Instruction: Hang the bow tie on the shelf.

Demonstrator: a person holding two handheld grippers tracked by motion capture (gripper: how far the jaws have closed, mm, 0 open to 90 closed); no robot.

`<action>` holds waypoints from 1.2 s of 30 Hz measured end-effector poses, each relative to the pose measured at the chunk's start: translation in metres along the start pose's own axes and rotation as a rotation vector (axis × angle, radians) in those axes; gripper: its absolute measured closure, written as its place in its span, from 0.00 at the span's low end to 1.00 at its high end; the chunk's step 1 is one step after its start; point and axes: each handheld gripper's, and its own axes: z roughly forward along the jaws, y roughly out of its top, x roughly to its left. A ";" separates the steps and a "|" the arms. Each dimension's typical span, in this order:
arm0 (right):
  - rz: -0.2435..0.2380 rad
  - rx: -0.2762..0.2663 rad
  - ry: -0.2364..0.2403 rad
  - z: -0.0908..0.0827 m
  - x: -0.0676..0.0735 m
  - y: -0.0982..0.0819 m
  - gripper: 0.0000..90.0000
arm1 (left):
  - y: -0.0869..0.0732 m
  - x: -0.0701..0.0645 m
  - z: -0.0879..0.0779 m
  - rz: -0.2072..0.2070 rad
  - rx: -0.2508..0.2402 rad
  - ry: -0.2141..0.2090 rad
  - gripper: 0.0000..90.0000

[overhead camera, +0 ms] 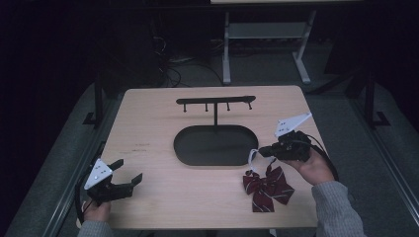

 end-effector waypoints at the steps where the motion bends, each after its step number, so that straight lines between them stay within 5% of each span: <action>1: -0.006 -0.005 0.001 0.000 0.000 0.002 0.98 | 0.000 0.000 0.000 0.000 0.000 0.000 0.14; 36: -0.096 -0.053 0.020 -0.002 -0.005 0.088 0.98 | 0.001 0.000 0.002 -0.008 -0.004 -0.006 0.14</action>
